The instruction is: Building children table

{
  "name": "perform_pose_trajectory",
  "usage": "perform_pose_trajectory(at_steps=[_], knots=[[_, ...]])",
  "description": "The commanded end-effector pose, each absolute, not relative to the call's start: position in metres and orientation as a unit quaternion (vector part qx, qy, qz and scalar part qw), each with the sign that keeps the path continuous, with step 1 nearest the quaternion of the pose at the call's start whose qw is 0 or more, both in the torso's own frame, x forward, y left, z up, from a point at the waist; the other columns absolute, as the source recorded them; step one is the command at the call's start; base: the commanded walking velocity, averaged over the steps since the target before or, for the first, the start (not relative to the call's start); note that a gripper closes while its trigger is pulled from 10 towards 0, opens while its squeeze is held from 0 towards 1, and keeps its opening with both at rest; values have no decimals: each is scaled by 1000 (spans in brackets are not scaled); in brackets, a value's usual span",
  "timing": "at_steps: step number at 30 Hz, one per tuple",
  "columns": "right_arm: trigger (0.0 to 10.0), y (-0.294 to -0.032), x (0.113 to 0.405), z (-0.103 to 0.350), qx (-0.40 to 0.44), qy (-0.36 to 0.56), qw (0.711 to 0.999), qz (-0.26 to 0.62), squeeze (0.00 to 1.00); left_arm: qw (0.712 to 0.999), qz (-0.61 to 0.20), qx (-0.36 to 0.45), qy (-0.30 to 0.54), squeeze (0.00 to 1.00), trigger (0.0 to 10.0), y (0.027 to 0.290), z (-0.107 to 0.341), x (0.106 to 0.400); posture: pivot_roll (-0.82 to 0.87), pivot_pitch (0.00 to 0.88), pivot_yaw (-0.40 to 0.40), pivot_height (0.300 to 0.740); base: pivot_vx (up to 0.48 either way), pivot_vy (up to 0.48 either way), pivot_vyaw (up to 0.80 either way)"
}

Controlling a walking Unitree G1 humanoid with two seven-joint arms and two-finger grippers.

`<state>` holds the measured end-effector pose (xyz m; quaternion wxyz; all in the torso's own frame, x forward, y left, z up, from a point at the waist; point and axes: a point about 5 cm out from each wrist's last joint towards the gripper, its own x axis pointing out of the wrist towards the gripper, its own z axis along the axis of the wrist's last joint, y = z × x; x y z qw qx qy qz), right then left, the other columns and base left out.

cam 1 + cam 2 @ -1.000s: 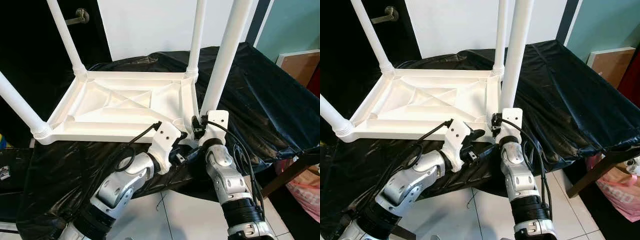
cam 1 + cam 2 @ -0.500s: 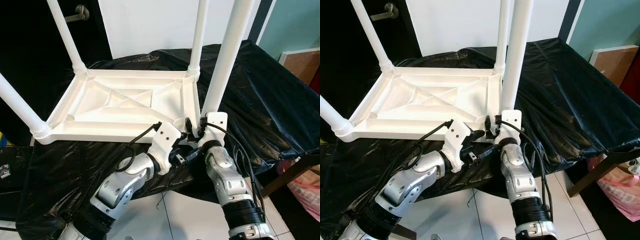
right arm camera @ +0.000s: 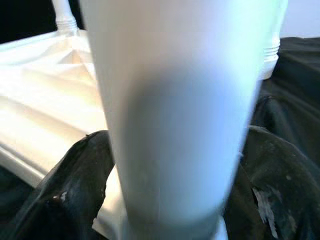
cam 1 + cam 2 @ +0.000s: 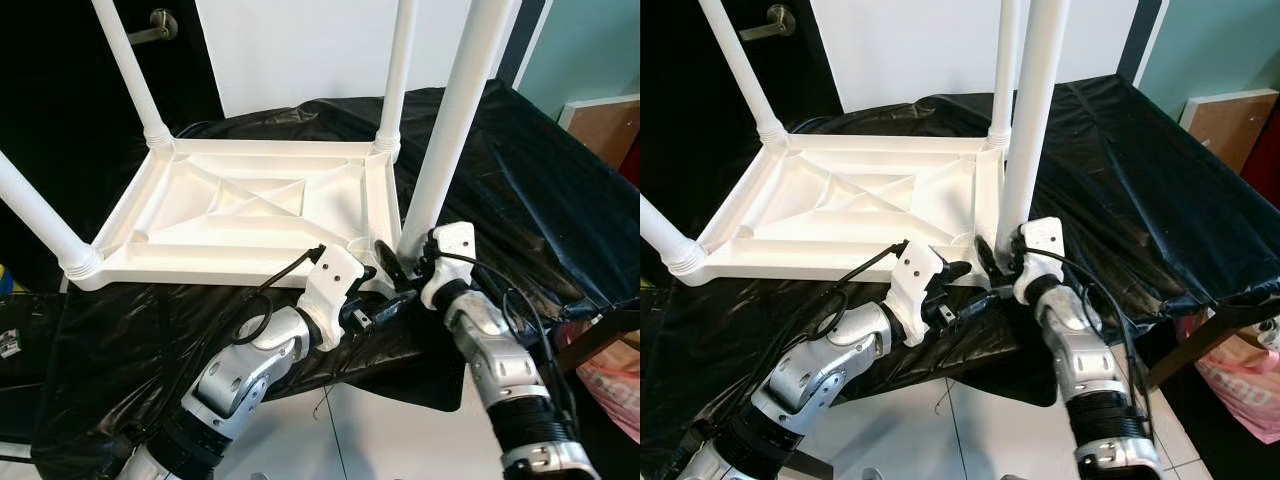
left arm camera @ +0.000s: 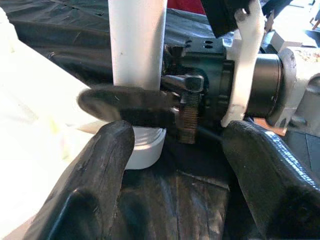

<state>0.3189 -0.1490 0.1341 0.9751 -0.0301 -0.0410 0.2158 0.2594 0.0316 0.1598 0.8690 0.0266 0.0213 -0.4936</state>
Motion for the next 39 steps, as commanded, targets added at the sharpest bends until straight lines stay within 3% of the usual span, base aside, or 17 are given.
perform_pose_trajectory(at_steps=[1, 7, 8, 11, 12, 18, 19, 39], knots=[[10000, -144, 321, 135, -43, -44, 962, 265, 0, 825, -564, 34, 34, 0, 10000, 28, 154, 251, -59, 7, 8, 740, 0, 0, 0], [10000, -142, 328, 132, -84, -33, 945, 314, 0, 822, -567, 41, 32, 0, 10000, 27, 155, 251, -59, 8, 8, 740, 0, 0, 0], [3412, -142, 331, 131, -98, -29, 944, 313, 0, 823, -566, 40, 32, 0, 10000, 27, 155, 251, -55, 6, 4, 740, 0, 0, 0], [3412, -144, 333, 130, -105, -27, 943, 313, 0, 823, -566, 40, 32, 0, 10000, 27, 155, 251, -52, 8, 2, 740, 0, 0, 0], [0, -144, 334, 128, -109, -23, 943, 314, 0, 823, -566, 39, 32, 0, 10000, 26, 155, 250, -46, 9, -1, 740, 0, 0, 0], [0, -148, 333, 118, -110, -7, 942, 316, 0, 827, -560, 36, 34, 0, 10000, 28, 153, 247, -31, 17, -7, 740, 0, 0, 0], [10000, -149, 333, 116, -105, -2, 944, 314, 0, 828, -559, 36, 35, 0, 10000, 29, 153, 247, -29, 18, -7, 740, 0, 0, 0], [10000, -143, 331, 94, -49, 44, 983, 174, 0, 830, -556, 32, 37, 0, 10000, 30, 152, 246, -31, 36, -9, 740, 0, 0, 0]])
